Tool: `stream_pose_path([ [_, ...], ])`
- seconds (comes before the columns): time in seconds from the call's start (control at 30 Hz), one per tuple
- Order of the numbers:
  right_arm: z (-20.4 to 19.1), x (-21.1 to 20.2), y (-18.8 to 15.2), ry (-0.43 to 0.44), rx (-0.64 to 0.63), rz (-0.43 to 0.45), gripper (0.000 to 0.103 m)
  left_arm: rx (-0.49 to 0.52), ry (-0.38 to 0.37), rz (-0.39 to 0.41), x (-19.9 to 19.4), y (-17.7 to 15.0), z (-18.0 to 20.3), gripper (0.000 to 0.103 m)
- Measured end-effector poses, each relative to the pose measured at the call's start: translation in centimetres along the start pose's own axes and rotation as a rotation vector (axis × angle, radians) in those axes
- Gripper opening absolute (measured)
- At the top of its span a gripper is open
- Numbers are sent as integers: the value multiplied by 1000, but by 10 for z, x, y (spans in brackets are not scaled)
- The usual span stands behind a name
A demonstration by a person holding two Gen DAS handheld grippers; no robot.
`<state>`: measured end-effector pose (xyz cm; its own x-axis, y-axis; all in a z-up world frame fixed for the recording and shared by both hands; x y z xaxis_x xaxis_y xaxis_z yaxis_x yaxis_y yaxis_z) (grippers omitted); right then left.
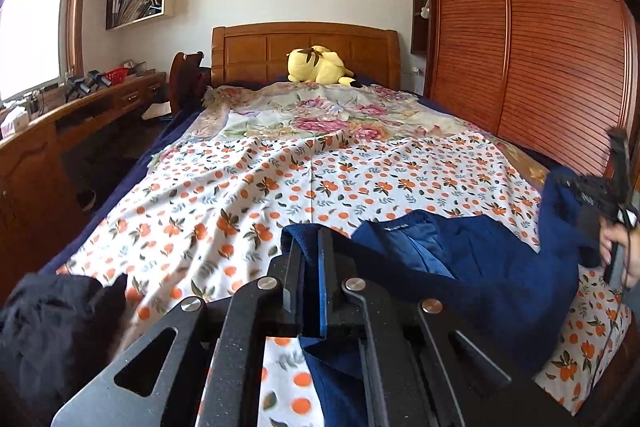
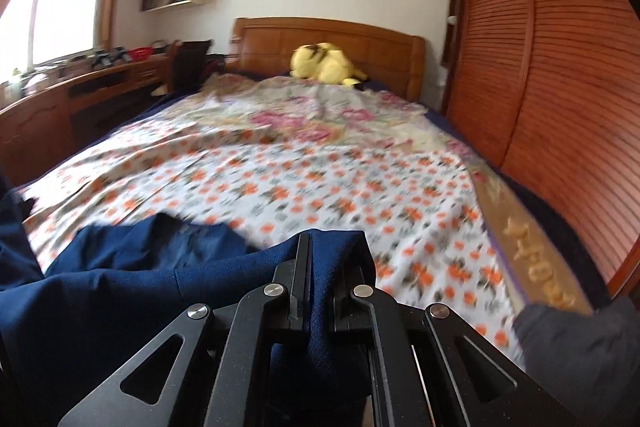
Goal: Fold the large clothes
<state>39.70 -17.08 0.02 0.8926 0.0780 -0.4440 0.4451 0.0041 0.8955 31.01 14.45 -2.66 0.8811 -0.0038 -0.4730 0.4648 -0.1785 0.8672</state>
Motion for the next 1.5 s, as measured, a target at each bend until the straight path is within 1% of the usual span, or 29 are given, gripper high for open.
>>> stream_pose_path([
  [0.07,0,23,12,-48,10,-5,4,-5,-3,-11,3,3,-5,6],
  [0.1,-2,33,13,-54,13,-23,4,-9,-18,-14,4,3,-6,15],
  [0.13,-5,45,12,-50,12,-55,5,-11,-24,-10,3,1,-6,32],
  [0.2,-13,59,4,-40,6,-111,9,-8,-35,2,0,-6,-4,51],
  [0.23,-18,63,-1,-38,1,-129,13,-6,-44,-6,0,-10,-2,63],
  [0.27,-20,63,-3,-35,-3,-140,23,-4,-52,-13,0,-14,-1,69],
  [0.3,-23,64,-8,-26,-6,-157,30,-6,-60,-21,0,-22,1,80],
  [0.33,-24,63,-12,-17,-8,-168,45,-9,-66,-26,1,-25,3,81],
  [0.37,-23,62,-14,-13,-11,-169,55,-10,-75,-37,2,-29,5,81],
  [0.4,-20,60,-14,-3,-17,-167,58,-11,-88,-54,2,-37,9,81],
  [0.43,-18,55,-16,6,-30,-166,65,-12,-93,-62,1,-42,11,81],
  [0.47,-14,50,-18,4,-48,-171,69,-13,-95,-70,-1,-50,15,81],
  [0.53,3,39,-24,0,-67,-185,70,-5,-101,-90,-3,-62,22,81],
  [0.63,19,26,-42,18,-66,-217,71,-4,-112,-120,-5,-80,31,81],
  [0.73,34,19,-66,47,-48,-277,71,-5,-120,-154,-4,-97,40,81],
  [0.83,47,17,-89,56,-29,-342,71,-11,-124,-202,3,-117,46,81],
  [0.9,52,18,-97,69,-4,-359,71,-18,-132,-240,11,-129,50,81],
  [1.1,60,21,-103,102,74,-389,71,-23,-163,-319,26,-153,61,81],
  [1.4,61,28,-114,125,93,-395,71,-37,-165,-350,31,-165,63,81],
  [1.5,61,17,-113,156,112,-388,71,-40,-166,-356,31,-168,62,81],
])
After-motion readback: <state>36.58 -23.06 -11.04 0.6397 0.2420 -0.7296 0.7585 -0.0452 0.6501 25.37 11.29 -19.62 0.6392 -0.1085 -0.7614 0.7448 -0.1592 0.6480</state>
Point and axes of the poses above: each gripper's, at about its wrist camera, not at the fingertips, and x roughly the way its jaws point, z to its right, y to its top, the point moved 6 cm from there along x, roughly the way its jaws point, and after that the axes turned 12 degrees about x, right-handed, at the moved point
